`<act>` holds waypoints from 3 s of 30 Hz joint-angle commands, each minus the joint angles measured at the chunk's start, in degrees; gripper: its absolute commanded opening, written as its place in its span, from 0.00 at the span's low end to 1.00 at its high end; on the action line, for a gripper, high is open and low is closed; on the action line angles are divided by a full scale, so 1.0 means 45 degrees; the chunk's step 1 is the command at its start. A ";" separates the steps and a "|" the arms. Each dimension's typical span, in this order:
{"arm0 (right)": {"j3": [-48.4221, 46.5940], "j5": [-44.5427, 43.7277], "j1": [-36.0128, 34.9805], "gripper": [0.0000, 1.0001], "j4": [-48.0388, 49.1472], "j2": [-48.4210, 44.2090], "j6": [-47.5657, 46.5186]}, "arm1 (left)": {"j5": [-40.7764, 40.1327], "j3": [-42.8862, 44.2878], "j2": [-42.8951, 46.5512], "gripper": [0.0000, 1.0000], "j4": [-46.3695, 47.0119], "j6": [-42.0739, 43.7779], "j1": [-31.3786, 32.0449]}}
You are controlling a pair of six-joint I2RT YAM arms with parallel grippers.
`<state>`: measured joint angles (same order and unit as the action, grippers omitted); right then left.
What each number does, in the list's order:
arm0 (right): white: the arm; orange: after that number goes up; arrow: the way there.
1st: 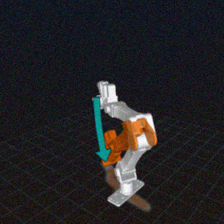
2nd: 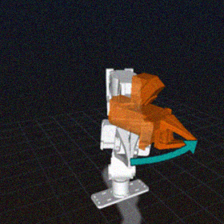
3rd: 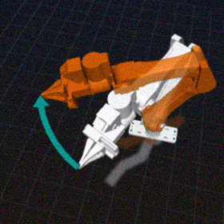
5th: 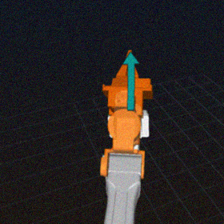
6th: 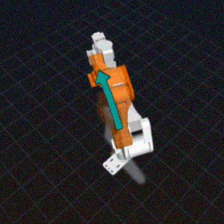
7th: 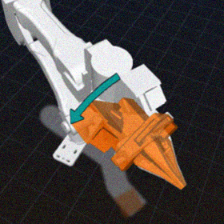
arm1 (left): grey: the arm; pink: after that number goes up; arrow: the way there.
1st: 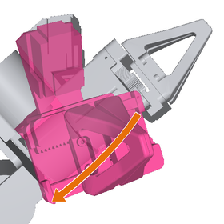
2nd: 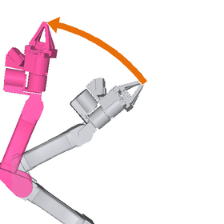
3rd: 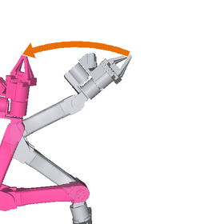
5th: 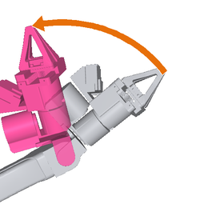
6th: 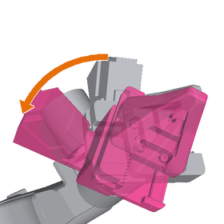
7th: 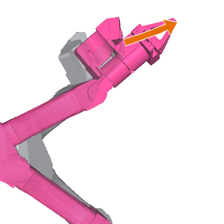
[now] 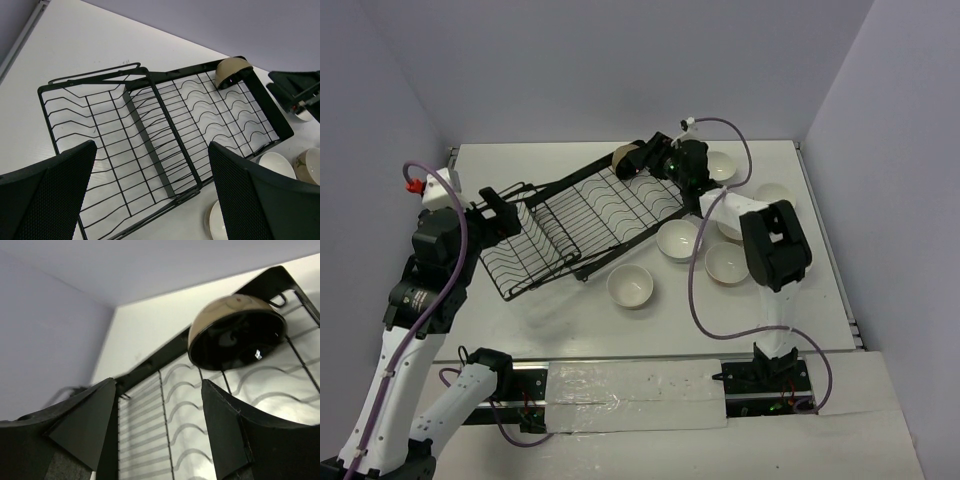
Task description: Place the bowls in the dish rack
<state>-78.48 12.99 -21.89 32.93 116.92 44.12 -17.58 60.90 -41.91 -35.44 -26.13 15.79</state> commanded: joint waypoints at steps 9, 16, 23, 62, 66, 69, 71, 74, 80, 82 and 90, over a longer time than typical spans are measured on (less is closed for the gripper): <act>0.2633 -0.1675 -0.2887 0.78 -0.9304 -0.6543 -0.7630 | -0.0721 0.0509 -0.0276 0.99 0.0434 0.0494 0.0045; 0.3125 -0.1853 -0.5504 0.78 -1.3189 -0.7585 -0.8944 | -0.0702 0.0235 -0.0549 0.99 0.1176 0.0885 0.0045; 0.1797 -0.2438 -0.7732 0.76 -1.5460 -0.6241 -0.8985 | -0.0370 0.0216 -0.0511 0.99 0.1080 0.0670 0.0045; 0.0058 -0.3552 -0.9569 0.00 -1.6222 -0.4299 -0.9139 | -0.0507 0.0235 -0.0256 0.99 0.0375 0.0963 0.0045; -0.0916 -0.3046 -0.9278 0.00 -1.7159 -0.5258 -0.9335 | -0.0350 0.0255 -0.0374 0.99 0.0473 0.0905 0.0045; -0.1639 -0.2209 -0.8597 0.00 -1.7765 -0.6020 -0.9375 | -0.0253 0.0255 -0.0452 0.99 0.0551 0.0865 0.0045; -0.2051 -0.1505 -0.8068 0.00 -1.7883 -0.6509 -0.9316 | -0.0175 0.0274 -0.0530 0.99 0.0610 0.0846 0.0045; -0.2948 0.0058 -0.6760 0.00 -1.7748 -0.6978 -0.9102 | -0.0097 0.0294 -0.0589 0.99 0.0649 0.0787 0.0045; -0.2311 0.3183 -0.3830 0.00 -1.4706 -0.7350 -0.7639 | -0.0135 0.0235 -0.0589 0.99 0.0708 0.0729 0.0045; -0.1879 0.4157 -0.2993 0.00 -1.2676 -0.7292 -0.6821 | -0.0135 0.0235 -0.0550 0.99 0.0669 0.0709 0.0045; 0.0230 0.5120 -0.1348 0.00 -0.4922 -0.5538 -0.3172 | -0.0272 0.0352 -0.0491 0.99 0.0376 0.0651 0.0045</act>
<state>-78.78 31.29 -29.58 -11.81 90.06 20.67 -18.92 61.93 -44.60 -34.79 -23.20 15.84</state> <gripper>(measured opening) 0.034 0.991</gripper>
